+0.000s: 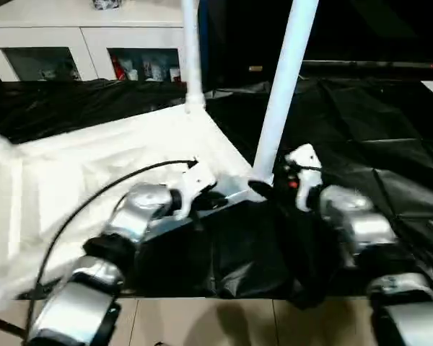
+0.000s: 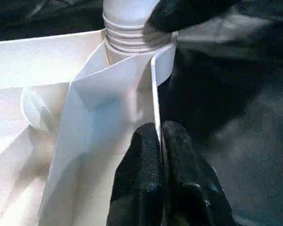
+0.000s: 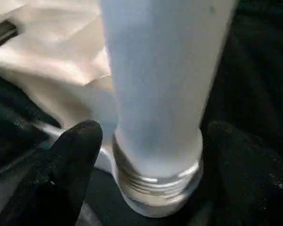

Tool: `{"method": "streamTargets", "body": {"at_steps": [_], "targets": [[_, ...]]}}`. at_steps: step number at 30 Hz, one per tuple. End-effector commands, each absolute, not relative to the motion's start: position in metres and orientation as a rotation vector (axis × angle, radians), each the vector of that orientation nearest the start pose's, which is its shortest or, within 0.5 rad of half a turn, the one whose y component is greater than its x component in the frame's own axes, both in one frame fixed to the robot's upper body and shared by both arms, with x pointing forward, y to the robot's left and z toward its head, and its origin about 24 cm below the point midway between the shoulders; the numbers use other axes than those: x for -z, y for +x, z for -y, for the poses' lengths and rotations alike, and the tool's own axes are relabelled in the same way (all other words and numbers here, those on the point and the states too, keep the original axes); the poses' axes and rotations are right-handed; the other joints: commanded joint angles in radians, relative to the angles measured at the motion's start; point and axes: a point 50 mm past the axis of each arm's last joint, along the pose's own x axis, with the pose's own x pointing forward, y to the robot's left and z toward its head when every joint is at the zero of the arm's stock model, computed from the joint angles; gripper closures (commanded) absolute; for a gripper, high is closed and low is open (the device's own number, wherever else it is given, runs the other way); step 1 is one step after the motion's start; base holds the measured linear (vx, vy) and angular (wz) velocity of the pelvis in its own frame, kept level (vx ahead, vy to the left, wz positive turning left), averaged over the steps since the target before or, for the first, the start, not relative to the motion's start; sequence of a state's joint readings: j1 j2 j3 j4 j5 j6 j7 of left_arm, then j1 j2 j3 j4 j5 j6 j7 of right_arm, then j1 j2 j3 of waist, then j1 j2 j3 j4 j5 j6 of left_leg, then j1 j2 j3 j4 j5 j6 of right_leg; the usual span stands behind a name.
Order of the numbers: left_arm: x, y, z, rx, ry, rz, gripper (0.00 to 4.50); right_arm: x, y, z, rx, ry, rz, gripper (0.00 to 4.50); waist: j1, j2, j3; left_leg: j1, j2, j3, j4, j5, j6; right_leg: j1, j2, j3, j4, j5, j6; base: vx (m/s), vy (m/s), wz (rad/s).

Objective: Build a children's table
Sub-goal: Rotate leg to tighten

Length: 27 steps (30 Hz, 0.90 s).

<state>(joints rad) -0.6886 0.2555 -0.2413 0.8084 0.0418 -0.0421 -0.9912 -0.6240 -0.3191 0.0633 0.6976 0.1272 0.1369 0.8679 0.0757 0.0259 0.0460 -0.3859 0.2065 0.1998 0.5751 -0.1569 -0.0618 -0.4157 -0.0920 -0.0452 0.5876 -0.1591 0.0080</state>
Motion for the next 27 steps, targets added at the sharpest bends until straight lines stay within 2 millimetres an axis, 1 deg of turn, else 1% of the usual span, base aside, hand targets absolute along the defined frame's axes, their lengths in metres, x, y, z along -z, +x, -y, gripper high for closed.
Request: {"method": "streamTargets", "body": {"at_steps": [1,2,3,5,7,9,10,11,14,17,18,19,20,21,23,24,27], "targets": [[-0.047,0.332,-0.113,1.228,0.381,-0.332,4.5,-0.066,0.341,0.161,-0.942,-0.149,-0.307,0.58,0.008,-0.008,-0.068,0.019,0.021,-0.005,-0.058,-0.256,0.06,0.052,-0.039,0.021,-0.056,-0.177,-0.259,0.0,0.0,0.0],[-0.047,0.331,-0.114,1.231,0.382,-0.333,4.5,-0.066,0.34,0.162,-0.955,-0.156,-0.311,0.58,0.008,-0.008,-0.068,0.019,0.021,-0.005,-0.058,-0.256,0.06,0.052,-0.039,0.021,-0.056,-0.177,-0.259,0.0,0.0,0.0],[-0.048,0.33,-0.117,1.237,0.387,-0.333,4.5,-0.068,0.339,0.165,-0.984,-0.167,-0.324,0.58,0.012,-0.008,-0.066,0.022,0.022,-0.004,-0.059,-0.271,0.053,0.049,-0.039,0.022,-0.06,-0.209,-0.252,0.0,0.0,0.0],[-0.048,0.33,-0.118,1.241,0.389,-0.333,4.5,-0.068,0.339,0.165,-0.995,-0.168,-0.323,0.58,0.015,-0.008,-0.066,0.021,0.023,-0.006,-0.061,-0.28,0.045,0.05,-0.041,0.022,-0.06,-0.229,-0.246,0.0,0.0,0.0],[-0.048,0.329,-0.119,1.248,0.391,-0.334,4.5,-0.068,0.34,0.163,-1.011,-0.168,-0.325,0.58,0.015,-0.008,-0.066,0.022,0.022,-0.006,-0.061,-0.28,0.039,0.048,-0.039,0.022,-0.06,-0.232,-0.242,0.0,0.0,0.0],[-0.048,0.328,-0.12,1.252,0.393,-0.337,4.5,-0.067,0.34,0.16,-1.029,-0.181,-0.334,0.58,0.015,-0.012,-0.067,0.02,0.021,-0.007,-0.06,-0.263,0.04,0.049,-0.04,0.022,-0.057,-0.218,-0.241,0.0,0.0,0.0],[-0.048,0.328,-0.12,1.252,0.393,-0.337,4.5,-0.067,0.34,0.16,-1.03,-0.182,-0.334,0.58,0.015,-0.01,-0.068,0.019,0.021,-0.007,-0.06,-0.259,0.041,0.049,-0.04,0.022,-0.057,-0.214,-0.242,0.0,0.0,0.0],[-0.048,0.328,-0.12,1.252,0.392,-0.338,4.5,-0.067,0.339,0.16,-1.035,-0.185,-0.336,0.84,0.015,-0.011,-0.068,0.02,0.021,-0.006,-0.059,-0.256,0.041,0.049,-0.039,0.022,-0.056,-0.21,-0.242,0.0,0.0,0.0],[-0.048,0.327,-0.12,1.251,0.391,-0.338,4.5,-0.067,0.34,0.159,-1.041,-0.181,-0.338,0.98,0.015,-0.011,-0.068,0.02,0.021,-0.006,-0.058,-0.256,0.041,0.049,-0.039,0.023,-0.056,-0.209,-0.243,0.0,0.0,0.0],[-0.048,0.327,-0.12,1.249,0.389,-0.338,4.5,-0.068,0.34,0.159,-1.049,-0.17,-0.336,1.3,0.015,-0.011,-0.067,0.02,0.02,-0.006,-0.059,-0.262,0.041,0.048,-0.039,0.023,-0.058,-0.226,-0.238,0.0,0.0,0.0],[-0.048,0.327,-0.12,1.249,0.388,-0.338,4.5,-0.068,0.34,0.159,-1.05,-0.168,-0.336,1.34,0.015,-0.011,-0.067,0.02,0.02,-0.006,-0.059,-0.262,0.041,0.048,-0.039,0.023,-0.058,-0.226,-0.238,0.0,0.0,0.0],[-0.048,0.327,-0.12,1.249,0.388,-0.338,4.5,-0.068,0.34,0.159,-1.053,-0.164,-0.336,1.34,0.017,-0.013,-0.067,0.02,0.021,-0.006,-0.059,-0.261,0.04,0.048,-0.039,0.023,-0.058,-0.236,-0.235,0.0,0.0,0.0],[-0.048,0.327,-0.121,1.249,0.388,-0.339,4.5,-0.067,0.34,0.158,-1.054,-0.162,-0.337,1.55,0.016,-0.012,-0.067,0.02,0.021,-0.006,-0.059,-0.261,0.04,0.047,-0.039,0.023,-0.058,-0.237,-0.234,0.0,0.0,0.0],[-0.048,0.327,-0.121,1.248,0.388,-0.341,4.5,-0.067,0.339,0.158,-1.055,-0.16,-0.338,1.66,0.017,-0.01,-0.067,0.02,0.021,-0.007,-0.059,-0.26,0.039,0.047,-0.039,0.023,-0.058,-0.235,-0.234,0.0,0.0,0.0],[-0.047,0.327,-0.121,1.248,0.389,-0.345,4.5,-0.064,0.338,0.158,-1.054,-0.157,-0.342,1.74,0.016,-0.012,-0.067,0.02,0.02,-0.006,-0.059,-0.265,0.038,0.048,-0.039,0.023,-0.058,-0.238,-0.231,0.0,0.0,0.0],[-0.047,0.327,-0.121,1.247,0.39,-0.346,4.5,-0.063,0.337,0.157,-1.053,-0.157,-0.344,1.8,0.016,-0.011,-0.067,0.02,0.02,-0.007,-0.059,-0.265,0.038,0.048,-0.039,0.023,-0.058,-0.239,-0.231,0.0,0.0,0.0],[-0.046,0.329,-0.12,1.216,0.387,-0.356,4.5,-0.058,0.338,0.157,-0.988,-0.143,-0.352,1.89,0.016,-0.011,-0.067,0.02,0.02,-0.006,-0.059,-0.261,0.038,0.047,-0.038,0.023,-0.058,-0.236,-0.232,0.0,0.0,0.0]]}}
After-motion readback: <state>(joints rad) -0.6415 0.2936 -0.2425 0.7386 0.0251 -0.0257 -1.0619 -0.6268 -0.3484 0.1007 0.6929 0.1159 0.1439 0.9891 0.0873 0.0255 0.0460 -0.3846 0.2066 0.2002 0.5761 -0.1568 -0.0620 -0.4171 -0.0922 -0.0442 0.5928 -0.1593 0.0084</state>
